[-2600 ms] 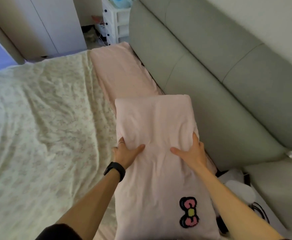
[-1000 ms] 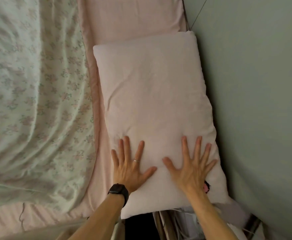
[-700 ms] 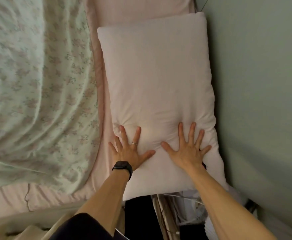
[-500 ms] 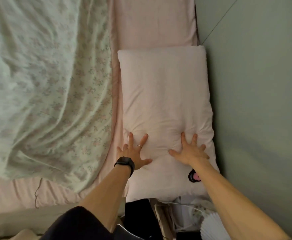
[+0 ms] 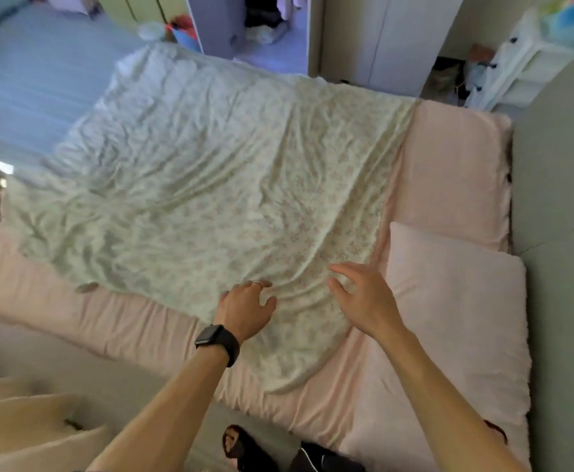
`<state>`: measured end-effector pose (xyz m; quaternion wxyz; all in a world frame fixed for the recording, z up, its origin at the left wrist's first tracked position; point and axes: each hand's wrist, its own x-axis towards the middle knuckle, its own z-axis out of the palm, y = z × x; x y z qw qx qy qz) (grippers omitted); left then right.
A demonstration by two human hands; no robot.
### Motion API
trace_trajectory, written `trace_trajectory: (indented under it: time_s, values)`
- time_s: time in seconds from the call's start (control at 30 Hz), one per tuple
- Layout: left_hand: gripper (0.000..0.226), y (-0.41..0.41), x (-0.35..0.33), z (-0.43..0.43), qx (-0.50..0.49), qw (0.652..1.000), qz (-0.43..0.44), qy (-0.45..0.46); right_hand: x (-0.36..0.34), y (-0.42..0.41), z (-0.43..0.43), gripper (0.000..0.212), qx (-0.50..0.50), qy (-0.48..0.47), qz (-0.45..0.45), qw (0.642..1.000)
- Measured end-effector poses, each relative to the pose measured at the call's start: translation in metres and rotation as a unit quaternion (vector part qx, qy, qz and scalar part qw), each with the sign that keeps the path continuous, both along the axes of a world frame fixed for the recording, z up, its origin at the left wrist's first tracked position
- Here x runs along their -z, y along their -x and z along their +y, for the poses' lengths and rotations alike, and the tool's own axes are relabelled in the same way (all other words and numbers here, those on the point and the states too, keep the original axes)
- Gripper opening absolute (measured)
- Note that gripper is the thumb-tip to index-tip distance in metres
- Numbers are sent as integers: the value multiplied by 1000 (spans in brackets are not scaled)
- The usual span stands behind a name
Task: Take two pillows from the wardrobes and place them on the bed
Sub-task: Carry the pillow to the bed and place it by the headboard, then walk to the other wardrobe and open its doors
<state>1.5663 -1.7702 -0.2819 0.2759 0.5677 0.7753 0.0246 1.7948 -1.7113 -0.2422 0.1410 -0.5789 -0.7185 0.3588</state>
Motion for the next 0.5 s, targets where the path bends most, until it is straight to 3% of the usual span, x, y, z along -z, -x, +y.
trace_trajectory:
  time_s: [0.23, 0.5]
  values:
    - [36, 230, -79, -81, -159, 978, 67, -114, -59, 236, -28, 36, -161, -86, 36, 983]
    - [36, 432, -164, -200, -339, 907, 173, -181, -120, 477, -89, 33, -344, -171, 96, 918]
